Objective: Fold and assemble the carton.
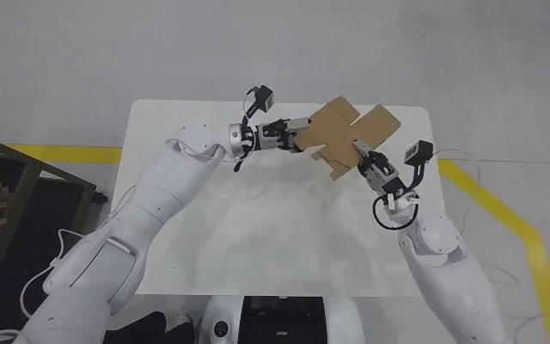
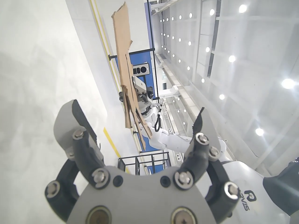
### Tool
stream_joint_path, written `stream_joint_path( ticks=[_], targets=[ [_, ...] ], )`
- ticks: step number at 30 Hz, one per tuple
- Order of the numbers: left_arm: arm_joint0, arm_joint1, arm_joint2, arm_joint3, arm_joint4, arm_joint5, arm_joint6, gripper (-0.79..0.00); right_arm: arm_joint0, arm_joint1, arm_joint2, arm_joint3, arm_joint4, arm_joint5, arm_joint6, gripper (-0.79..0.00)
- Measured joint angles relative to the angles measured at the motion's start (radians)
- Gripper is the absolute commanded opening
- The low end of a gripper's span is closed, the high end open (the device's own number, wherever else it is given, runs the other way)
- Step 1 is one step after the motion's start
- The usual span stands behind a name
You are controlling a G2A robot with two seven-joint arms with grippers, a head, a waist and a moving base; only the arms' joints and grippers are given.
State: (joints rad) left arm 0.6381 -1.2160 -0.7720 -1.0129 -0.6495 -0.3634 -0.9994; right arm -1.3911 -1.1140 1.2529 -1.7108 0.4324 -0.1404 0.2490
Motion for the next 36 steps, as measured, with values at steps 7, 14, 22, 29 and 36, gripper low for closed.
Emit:
stream_joint_path(
  ticks=[7, 14, 22, 29, 36],
  targets=[
    [-0.011, -0.019, 0.001, 0.022, -0.002, 0.009, -0.001, -0.548, 0.008, -0.010, -0.016, 0.008, -0.027, 0.007, -0.031, -0.785],
    [-0.021, -0.033, 0.003, 0.045, 0.015, 0.017, -0.006, -0.785, 0.017, -0.019, -0.024, 0.015, -0.030, 0.013, -0.028, -0.785],
    [-0.031, -0.049, -0.001, 0.068, 0.025, 0.017, -0.015, -0.785, 0.018, -0.026, -0.021, 0.014, -0.034, 0.021, -0.028, 0.000],
    [-0.038, -0.054, -0.019, 0.087, 0.030, 0.013, -0.044, -0.785, 0.007, -0.026, 0.025, 0.012, -0.003, -0.002, 0.003, 0.000],
    [-0.075, -0.037, -0.057, 0.132, 0.082, 0.005, -0.188, -0.785, -0.015, -0.010, 0.129, 0.055, 0.065, -0.065, 0.203, 0.000]
  ],
)
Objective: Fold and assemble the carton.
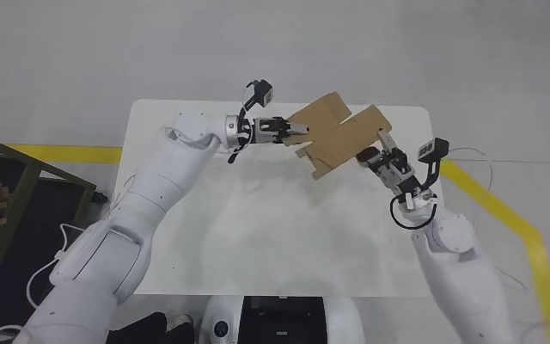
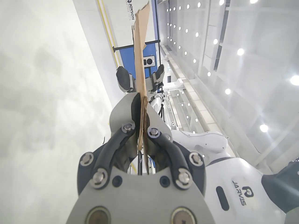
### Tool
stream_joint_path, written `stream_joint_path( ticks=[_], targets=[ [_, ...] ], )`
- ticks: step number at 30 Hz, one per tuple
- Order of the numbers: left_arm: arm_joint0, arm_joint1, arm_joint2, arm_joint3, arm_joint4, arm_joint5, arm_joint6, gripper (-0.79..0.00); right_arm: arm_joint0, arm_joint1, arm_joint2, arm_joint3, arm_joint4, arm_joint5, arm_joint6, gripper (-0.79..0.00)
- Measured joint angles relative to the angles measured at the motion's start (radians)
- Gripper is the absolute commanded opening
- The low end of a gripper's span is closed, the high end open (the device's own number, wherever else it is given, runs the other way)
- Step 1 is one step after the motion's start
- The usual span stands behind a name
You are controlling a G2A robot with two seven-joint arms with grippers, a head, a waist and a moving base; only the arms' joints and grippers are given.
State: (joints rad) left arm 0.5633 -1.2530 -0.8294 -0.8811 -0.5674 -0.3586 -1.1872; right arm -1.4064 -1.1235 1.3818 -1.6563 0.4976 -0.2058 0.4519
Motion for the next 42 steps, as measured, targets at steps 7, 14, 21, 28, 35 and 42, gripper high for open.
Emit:
stream_joint_path(
  ticks=[7, 14, 21, 28, 35, 42],
  targets=[
    [-0.041, 0.017, -0.004, 0.030, 0.095, -0.064, -0.210, -0.785, 0.019, 0.022, 0.059, 0.094, 0.018, -0.034, 0.352, 0.000],
    [-0.008, 0.041, -0.024, -0.034, 0.019, 0.010, -0.285, -0.785, 0.051, 0.041, 0.106, 0.198, 0.044, -0.064, 0.625, 0.000],
    [0.028, 0.070, -0.013, -0.113, -0.008, 0.075, -0.350, -0.785, 0.088, 0.046, 0.070, 0.218, 0.017, -0.122, 0.777, 0.000],
    [0.035, 0.079, -0.003, -0.130, -0.031, 0.074, -0.349, -0.785, 0.110, 0.044, 0.050, 0.231, 0.031, -0.142, 0.799, 0.000],
    [0.035, 0.079, -0.003, -0.130, -0.030, 0.074, -0.348, -0.785, 0.109, 0.044, 0.050, 0.231, 0.029, -0.141, 0.797, 0.000],
    [0.061, 0.087, -0.008, -0.176, 0.005, 0.110, -0.342, -0.785, 0.146, 0.043, 0.001, 0.271, 0.021, -0.158, 0.878, 0.000]
  ],
)
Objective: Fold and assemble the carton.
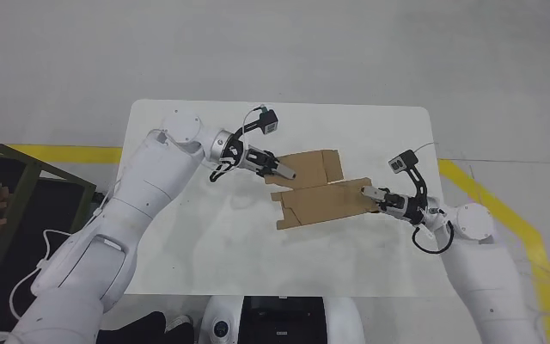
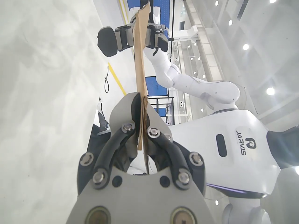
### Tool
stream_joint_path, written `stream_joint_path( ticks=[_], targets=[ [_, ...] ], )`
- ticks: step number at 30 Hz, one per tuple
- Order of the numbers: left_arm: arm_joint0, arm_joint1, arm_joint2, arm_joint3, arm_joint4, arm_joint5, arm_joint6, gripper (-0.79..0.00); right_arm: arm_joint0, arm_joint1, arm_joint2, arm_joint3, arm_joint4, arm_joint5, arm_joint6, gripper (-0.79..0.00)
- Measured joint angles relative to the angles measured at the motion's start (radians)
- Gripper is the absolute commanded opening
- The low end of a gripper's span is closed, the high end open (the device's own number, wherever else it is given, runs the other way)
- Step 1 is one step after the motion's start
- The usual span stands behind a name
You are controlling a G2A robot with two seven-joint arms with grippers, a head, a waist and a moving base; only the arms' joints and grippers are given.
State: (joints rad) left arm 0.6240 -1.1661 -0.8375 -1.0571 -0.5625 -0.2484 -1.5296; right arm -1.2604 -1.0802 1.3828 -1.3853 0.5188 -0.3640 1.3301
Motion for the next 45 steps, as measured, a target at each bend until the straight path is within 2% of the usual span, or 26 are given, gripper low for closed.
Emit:
stream_joint_path(
  ticks=[5, 22, 23, 25, 26, 30, 45],
  targets=[
    [0.001, 0.001, 0.011, -0.006, 0.005, 0.009, -0.006, -0.785, 0.043, -0.007, -0.052, 0.053, 0.071, -0.030, 0.099, 0.000],
    [-0.026, -0.007, 0.062, 0.011, -0.012, 0.007, -0.006, -0.785, 0.057, 0.012, -0.107, 0.041, 0.089, -0.009, 0.117, 0.000],
    [-0.027, -0.007, 0.062, 0.014, -0.012, 0.006, -0.006, -0.785, 0.057, 0.013, -0.109, 0.043, 0.088, -0.009, 0.117, -0.052],
    [-0.029, -0.006, 0.062, 0.017, -0.012, 0.005, -0.006, -0.785, 0.059, 0.016, -0.112, 0.045, 0.088, -0.010, 0.116, -0.308],
    [-0.029, -0.005, 0.062, 0.018, -0.012, 0.005, -0.006, -0.785, 0.060, 0.018, -0.113, 0.046, 0.089, -0.011, 0.115, -0.409],
    [-0.028, -0.003, 0.065, 0.017, -0.015, 0.006, -0.006, -0.785, 0.064, 0.023, -0.119, 0.048, 0.094, -0.013, 0.113, -0.523],
    [-0.034, -0.001, 0.078, 0.018, -0.020, 0.001, -0.006, -0.785, 0.074, 0.042, -0.151, 0.037, 0.098, -0.017, 0.109, -0.674]
  ],
)
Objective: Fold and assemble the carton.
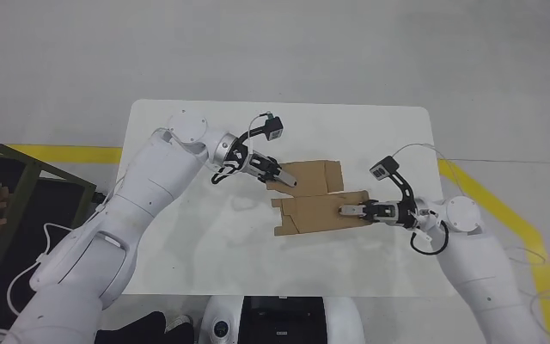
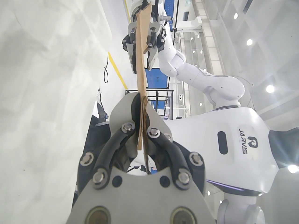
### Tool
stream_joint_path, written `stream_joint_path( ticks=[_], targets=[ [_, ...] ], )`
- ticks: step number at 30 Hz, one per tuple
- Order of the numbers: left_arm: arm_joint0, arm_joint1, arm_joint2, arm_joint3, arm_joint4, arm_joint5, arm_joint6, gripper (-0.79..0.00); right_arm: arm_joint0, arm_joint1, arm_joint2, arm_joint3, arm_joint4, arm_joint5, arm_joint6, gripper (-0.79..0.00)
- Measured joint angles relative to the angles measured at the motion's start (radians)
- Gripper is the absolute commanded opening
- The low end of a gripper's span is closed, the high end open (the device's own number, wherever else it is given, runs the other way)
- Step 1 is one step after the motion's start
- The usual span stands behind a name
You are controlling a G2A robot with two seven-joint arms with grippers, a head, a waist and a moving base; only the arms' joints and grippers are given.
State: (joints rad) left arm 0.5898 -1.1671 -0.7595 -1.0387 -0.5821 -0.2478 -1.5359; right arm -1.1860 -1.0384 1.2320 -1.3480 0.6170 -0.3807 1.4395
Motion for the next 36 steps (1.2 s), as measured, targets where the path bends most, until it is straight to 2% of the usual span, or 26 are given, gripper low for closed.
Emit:
stream_joint_path(
  ticks=[5, 9, 10, 11, 12, 13, 14, 29, 36],
  targets=[
    [-0.002, -0.001, 0.003, 0.004, -0.005, -0.005, 0.000, -0.785, 0.004, 0.006, -0.010, 0.000, 0.007, -0.003, -0.003, -0.785],
    [-0.005, -0.002, 0.004, 0.005, -0.010, -0.010, 0.000, -0.785, 0.007, 0.010, -0.015, 0.001, 0.011, -0.005, -0.005, -0.785],
    [-0.005, -0.002, 0.004, 0.005, -0.011, -0.011, 0.000, -0.757, 0.007, 0.012, -0.015, 0.002, 0.014, -0.007, -0.007, -0.785],
    [-0.006, -0.003, 0.005, 0.006, -0.012, -0.011, 0.000, -0.637, 0.007, 0.013, -0.016, 0.002, 0.016, -0.008, -0.008, -0.785],
    [-0.006, -0.003, 0.005, 0.006, -0.013, -0.011, 0.000, -0.437, 0.007, 0.014, -0.016, 0.002, 0.018, -0.009, -0.009, -0.785],
    [-0.006, -0.003, 0.006, 0.006, -0.014, -0.012, 0.000, -0.169, 0.007, 0.015, -0.017, 0.003, 0.020, -0.010, -0.011, -0.785],
    [-0.006, -0.003, 0.006, 0.007, -0.016, -0.013, 0.000, 0.000, 0.007, 0.016, -0.018, 0.003, 0.021, -0.012, -0.012, -0.785],
    [0.020, 0.018, -0.064, 0.020, -0.101, -0.029, 0.000, 0.000, 0.011, 0.025, -0.007, 0.042, 0.002, -0.085, -0.085, -0.785],
    [0.041, 0.019, -0.081, 0.022, -0.146, -0.025, 0.000, 0.000, 0.018, 0.020, -0.023, 0.046, -0.037, -0.095, -0.139, -0.785]
  ],
)
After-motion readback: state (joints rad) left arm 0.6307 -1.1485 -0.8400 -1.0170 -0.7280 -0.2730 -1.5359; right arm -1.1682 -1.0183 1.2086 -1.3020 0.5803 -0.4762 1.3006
